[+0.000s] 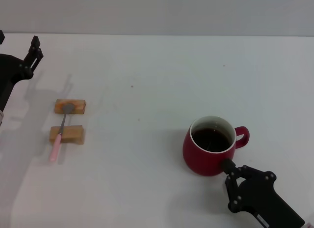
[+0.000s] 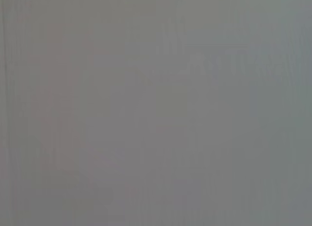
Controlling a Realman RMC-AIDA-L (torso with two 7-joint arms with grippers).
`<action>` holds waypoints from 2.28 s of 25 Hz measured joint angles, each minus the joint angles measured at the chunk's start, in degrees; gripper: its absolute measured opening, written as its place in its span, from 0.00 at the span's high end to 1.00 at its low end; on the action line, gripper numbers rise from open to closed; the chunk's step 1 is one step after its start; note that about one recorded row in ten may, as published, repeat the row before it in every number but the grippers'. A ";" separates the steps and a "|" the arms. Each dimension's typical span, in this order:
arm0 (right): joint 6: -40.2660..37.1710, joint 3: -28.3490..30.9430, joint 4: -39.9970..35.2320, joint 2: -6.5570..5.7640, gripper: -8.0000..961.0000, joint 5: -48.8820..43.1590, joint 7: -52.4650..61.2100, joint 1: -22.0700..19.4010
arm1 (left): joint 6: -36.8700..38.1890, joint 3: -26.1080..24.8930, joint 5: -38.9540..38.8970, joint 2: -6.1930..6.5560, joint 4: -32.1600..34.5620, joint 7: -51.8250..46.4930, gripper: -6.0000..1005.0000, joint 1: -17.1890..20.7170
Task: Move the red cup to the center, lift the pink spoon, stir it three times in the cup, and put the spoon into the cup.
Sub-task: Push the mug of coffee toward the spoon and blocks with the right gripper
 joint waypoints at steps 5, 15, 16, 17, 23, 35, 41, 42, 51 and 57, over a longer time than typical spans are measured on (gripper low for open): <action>0.00 0.57 -0.40 0.00 0.99 0.00 0.00 -0.08 | 0.00 0.00 0.00 0.00 0.01 0.66 0.19 0.14; 0.27 2.61 -0.42 0.09 0.99 -0.01 -0.01 -1.26 | 0.00 0.00 0.00 0.00 -0.09 0.70 0.19 0.24; 0.25 2.91 -0.54 0.09 0.99 -0.01 -0.01 -1.33 | 0.00 0.00 0.00 0.00 -0.09 0.70 0.19 0.23; 0.23 3.08 -0.66 0.09 0.99 -0.01 0.00 -1.35 | 0.00 0.00 0.00 0.00 -0.11 0.70 0.19 0.19; 0.38 4.56 -1.03 0.01 0.99 -0.01 -0.01 -1.38 | 0.01 0.00 0.01 0.00 -0.18 0.70 0.19 0.13; 1.41 6.57 -2.73 0.01 0.99 -0.01 4.11 0.46 | 0.01 0.00 0.00 0.00 0.04 0.70 0.19 -0.10; 2.55 6.05 -3.04 0.14 0.99 -0.14 5.69 2.19 | 0.01 0.00 0.01 -0.09 0.24 0.70 0.19 -0.22; 2.88 6.01 -2.95 0.14 0.99 -0.20 5.72 2.55 | 0.01 0.00 0.00 -0.09 0.25 0.70 0.19 -0.25; 6.47 5.15 -1.74 0.24 0.99 -0.70 5.98 5.46 | 0.01 0.00 0.00 -0.11 0.25 0.70 0.19 -0.45; 7.24 4.94 -1.54 0.27 0.99 -0.72 6.01 6.31 | 0.01 0.00 0.00 -0.15 0.25 0.70 0.19 -0.46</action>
